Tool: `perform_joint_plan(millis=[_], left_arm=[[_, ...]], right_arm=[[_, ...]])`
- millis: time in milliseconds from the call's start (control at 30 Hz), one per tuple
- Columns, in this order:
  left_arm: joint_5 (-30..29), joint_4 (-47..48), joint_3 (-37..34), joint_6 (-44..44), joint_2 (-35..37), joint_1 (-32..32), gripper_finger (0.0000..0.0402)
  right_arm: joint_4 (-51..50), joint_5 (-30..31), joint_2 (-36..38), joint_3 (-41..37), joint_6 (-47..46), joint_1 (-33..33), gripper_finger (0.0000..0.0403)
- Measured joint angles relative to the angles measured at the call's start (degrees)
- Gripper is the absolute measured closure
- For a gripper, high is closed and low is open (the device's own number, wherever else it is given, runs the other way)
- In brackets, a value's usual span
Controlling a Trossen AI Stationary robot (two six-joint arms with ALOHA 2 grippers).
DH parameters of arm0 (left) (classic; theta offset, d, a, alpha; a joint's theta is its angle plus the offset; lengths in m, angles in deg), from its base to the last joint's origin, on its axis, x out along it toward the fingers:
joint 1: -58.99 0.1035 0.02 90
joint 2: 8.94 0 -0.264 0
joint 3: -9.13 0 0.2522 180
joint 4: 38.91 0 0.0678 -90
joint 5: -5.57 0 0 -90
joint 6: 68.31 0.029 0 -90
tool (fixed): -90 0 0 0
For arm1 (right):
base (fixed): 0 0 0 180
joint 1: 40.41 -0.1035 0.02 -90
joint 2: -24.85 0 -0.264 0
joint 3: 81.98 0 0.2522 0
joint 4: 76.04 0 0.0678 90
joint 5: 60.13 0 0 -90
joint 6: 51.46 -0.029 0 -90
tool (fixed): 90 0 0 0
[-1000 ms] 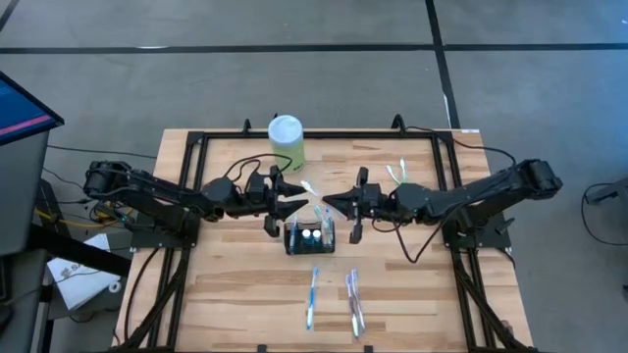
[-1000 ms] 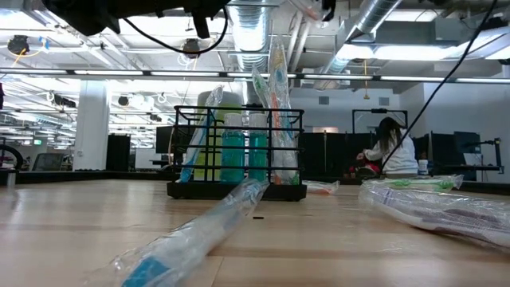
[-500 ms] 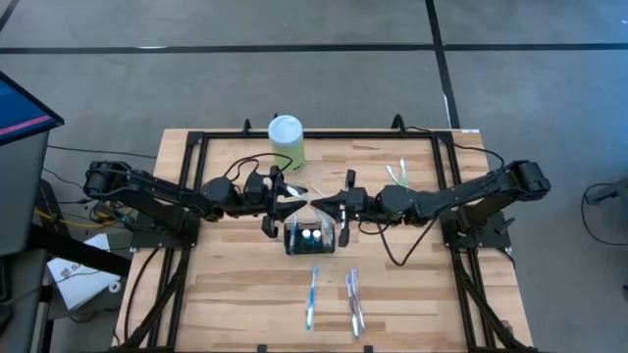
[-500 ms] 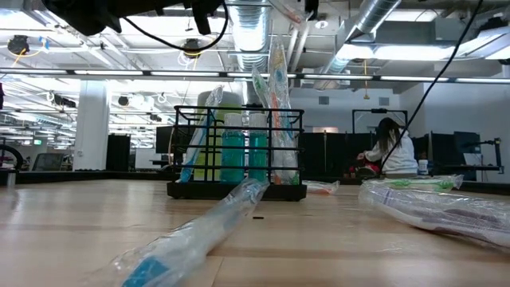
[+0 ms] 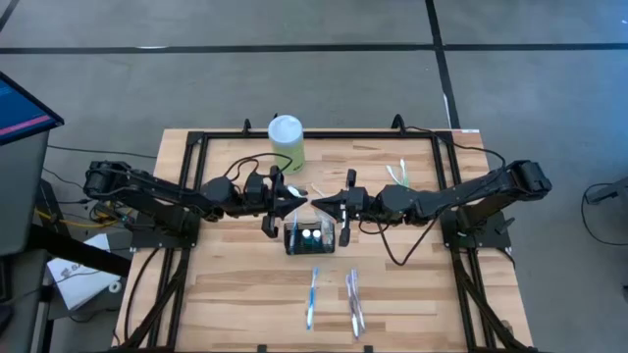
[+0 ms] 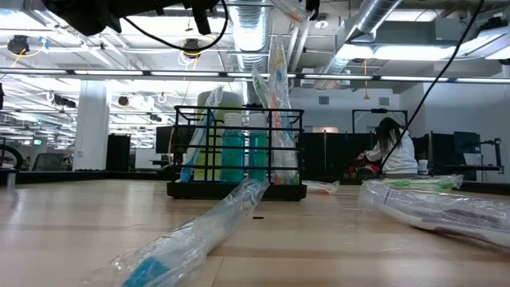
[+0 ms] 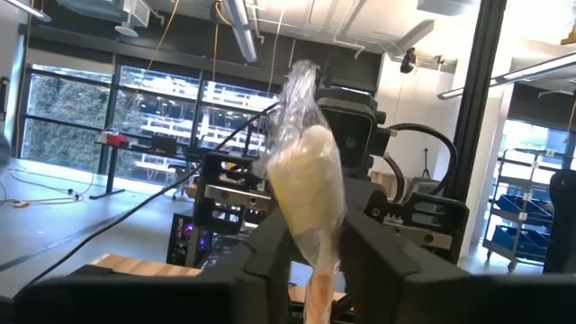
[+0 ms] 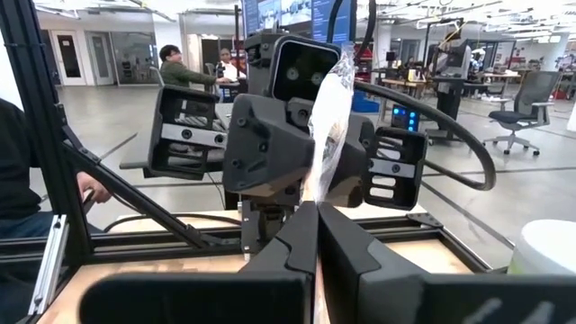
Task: Pick & Place toothbrushing station
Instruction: Put the right orange toothbrush into the wire organizer
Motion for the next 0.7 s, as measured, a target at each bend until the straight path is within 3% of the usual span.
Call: perform_joint_plan(millis=[167, 533, 700], left_arm=[[0.08, 0.00, 0.00, 2.31, 0.00, -0.04, 0.0389], [0.04, 0.58, -0.02, 2.30, -0.04, -0.20, 0.0393], [2.61, 2.67, -0.02, 1.01, 1.34, -0.15, 0.0395]], right_arm=[[-0.44, 0.14, 0.00, 0.00, 0.00, 0.04, 0.0403], [-2.69, 0.13, 0.17, 0.00, 0.00, 0.00, 0.0403], [-5.01, -0.17, 1.19, 0.00, 0.00, 0.00, 0.0403]])
